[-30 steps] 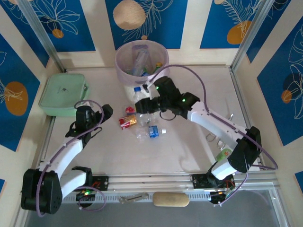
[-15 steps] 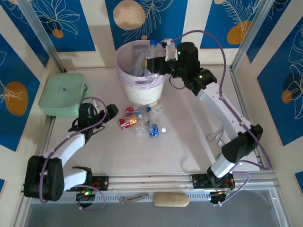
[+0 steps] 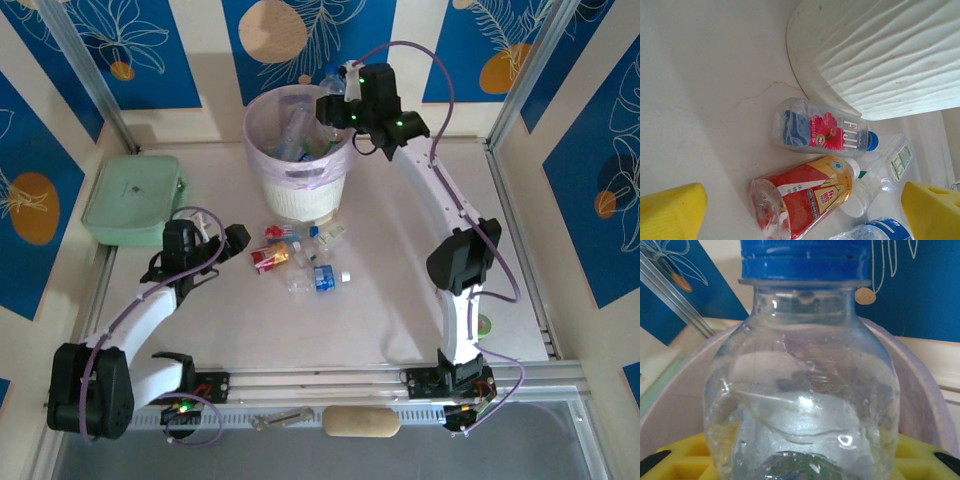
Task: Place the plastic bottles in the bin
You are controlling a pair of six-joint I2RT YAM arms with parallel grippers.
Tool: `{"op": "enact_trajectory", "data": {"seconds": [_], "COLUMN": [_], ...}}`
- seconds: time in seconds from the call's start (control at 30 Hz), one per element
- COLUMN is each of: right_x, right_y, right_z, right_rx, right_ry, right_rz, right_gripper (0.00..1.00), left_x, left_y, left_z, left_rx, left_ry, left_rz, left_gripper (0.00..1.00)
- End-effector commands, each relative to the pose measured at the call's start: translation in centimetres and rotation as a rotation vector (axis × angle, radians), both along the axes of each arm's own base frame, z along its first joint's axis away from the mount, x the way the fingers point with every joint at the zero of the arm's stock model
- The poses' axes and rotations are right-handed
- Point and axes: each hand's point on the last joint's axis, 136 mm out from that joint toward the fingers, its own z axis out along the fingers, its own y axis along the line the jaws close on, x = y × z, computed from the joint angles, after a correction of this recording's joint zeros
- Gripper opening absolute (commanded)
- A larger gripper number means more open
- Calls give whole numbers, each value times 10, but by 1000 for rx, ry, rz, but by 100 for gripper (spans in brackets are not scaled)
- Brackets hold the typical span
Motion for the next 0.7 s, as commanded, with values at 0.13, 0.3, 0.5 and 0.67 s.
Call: {"op": "enact_trajectory", "data": {"seconds": [0.13, 0.3, 0.5, 0.67], "right_x": [-1, -4, -4, -3], "right_y": [10, 19, 19, 20], "right_z": [-39, -55, -64, -63], "right_rx": [-214, -328, -345, -341], "right_ry": [55, 38, 58, 59], "right_rz": [-15, -28, -31, -30], "right_gripper": [51, 53, 58, 73], "left_x": [4, 5, 5, 5], "left_y": [3, 2, 1, 1], "left_z": [2, 2, 1, 1], "left_rx": [15, 7, -2, -1], "left_ry": [-9, -7, -5, -3], "left_rz": [2, -2, -3, -5], "left_gripper": [99, 99, 99, 100]}}
